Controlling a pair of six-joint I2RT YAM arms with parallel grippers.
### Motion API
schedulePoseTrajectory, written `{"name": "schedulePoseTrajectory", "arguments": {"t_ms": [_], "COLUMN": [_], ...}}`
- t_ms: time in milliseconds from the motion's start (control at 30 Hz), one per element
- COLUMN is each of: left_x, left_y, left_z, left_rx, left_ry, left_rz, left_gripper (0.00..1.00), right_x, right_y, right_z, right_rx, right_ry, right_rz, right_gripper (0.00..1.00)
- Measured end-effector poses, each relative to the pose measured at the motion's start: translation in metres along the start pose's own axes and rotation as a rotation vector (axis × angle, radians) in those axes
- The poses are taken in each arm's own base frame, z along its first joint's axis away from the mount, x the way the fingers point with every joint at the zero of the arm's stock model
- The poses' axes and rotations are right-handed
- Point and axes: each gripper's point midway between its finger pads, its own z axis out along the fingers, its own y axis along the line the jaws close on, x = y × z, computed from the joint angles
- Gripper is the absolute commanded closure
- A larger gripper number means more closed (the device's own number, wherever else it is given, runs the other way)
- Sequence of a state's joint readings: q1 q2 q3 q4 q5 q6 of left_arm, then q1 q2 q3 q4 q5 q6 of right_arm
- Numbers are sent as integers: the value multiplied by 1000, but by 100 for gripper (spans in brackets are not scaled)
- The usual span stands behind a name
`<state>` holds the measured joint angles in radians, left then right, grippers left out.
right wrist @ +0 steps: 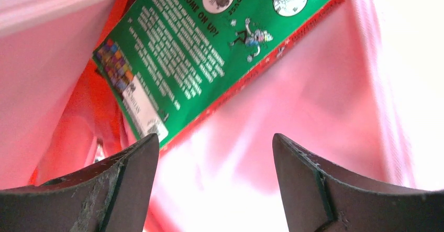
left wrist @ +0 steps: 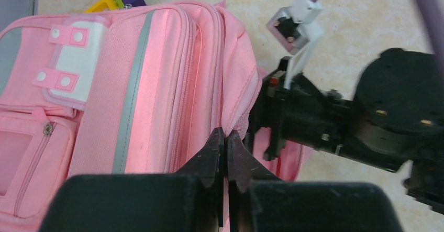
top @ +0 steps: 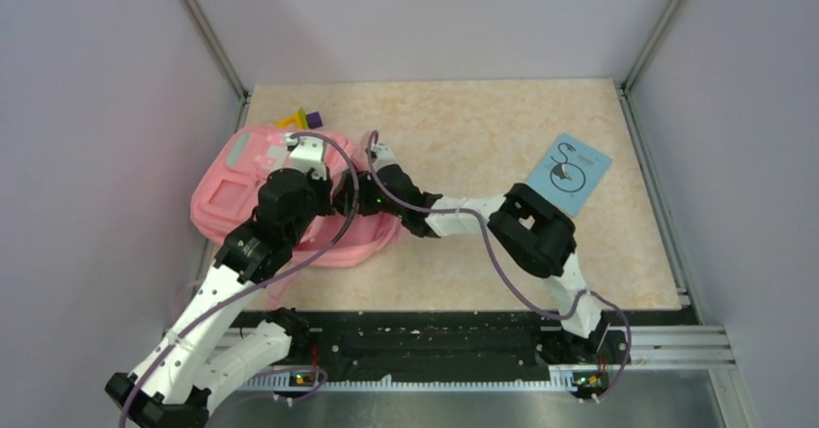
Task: Pack the student bag
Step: Place the book in the student bag.
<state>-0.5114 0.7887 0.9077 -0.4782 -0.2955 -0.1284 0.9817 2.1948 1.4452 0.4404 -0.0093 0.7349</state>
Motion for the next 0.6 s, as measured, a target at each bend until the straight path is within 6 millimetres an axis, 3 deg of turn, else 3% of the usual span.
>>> {"name": "schedulePoseTrajectory", "arguments": {"t_ms": [300,433,600], "left_x": [8,11,14], "left_y": [-3,-5,-6], "left_z": [8,11,14], "left_rx": [5,8,11], "left_ry": [38,52,64], "left_rz": [11,15,19], "left_gripper": [100,100,100], "right_x": [-26,-37,-24], "right_y": [-12,-22,-51], "right_z": [-107,-122,-115], "right_rx": [97,173,285], "right_ry": [-73,-78,32], "right_rz": [-184,-291,-416], "right_gripper": [19,18,19]}}
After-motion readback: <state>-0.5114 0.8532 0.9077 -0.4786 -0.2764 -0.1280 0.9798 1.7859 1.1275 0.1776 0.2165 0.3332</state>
